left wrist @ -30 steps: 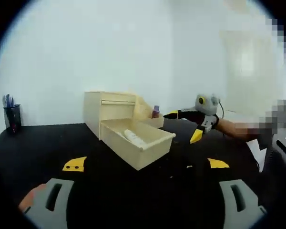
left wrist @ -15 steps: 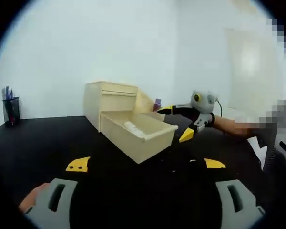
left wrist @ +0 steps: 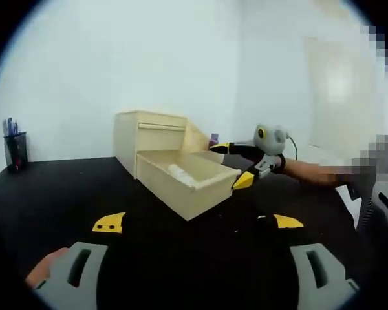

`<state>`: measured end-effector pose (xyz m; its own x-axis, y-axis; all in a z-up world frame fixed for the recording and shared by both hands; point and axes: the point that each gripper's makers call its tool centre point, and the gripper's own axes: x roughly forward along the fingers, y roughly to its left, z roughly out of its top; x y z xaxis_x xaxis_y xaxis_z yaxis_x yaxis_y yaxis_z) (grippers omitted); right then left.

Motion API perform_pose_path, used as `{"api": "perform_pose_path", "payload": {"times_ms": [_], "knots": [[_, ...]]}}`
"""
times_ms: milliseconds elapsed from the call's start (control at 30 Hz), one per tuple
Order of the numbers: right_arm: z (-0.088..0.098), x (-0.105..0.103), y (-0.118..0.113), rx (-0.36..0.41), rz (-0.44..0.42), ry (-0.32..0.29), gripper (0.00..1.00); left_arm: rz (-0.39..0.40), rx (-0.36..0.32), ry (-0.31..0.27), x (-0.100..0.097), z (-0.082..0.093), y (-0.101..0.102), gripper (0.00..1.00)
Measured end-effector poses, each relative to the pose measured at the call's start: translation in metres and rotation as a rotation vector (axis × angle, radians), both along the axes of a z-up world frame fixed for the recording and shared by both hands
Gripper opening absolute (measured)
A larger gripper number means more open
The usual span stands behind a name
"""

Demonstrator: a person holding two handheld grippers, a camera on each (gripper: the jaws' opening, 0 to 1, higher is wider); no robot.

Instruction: Open the drawer, pick up the cosmetic bottles from the table one by one, place them into the drawer, release the gripper, close the drawer, and move the gripper away

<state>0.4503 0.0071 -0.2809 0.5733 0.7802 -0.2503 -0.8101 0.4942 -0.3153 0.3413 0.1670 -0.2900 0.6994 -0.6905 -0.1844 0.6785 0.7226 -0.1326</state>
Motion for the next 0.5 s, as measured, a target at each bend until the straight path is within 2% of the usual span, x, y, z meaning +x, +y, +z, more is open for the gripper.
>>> {"api": "perform_pose_path", "payload": {"times_ms": [500], "knots": [[0.006,0.022,0.003,-0.008,-0.048,-0.048,0.88,-0.005,0.017,0.008,0.0,-0.005,-0.001,0.81]]}}
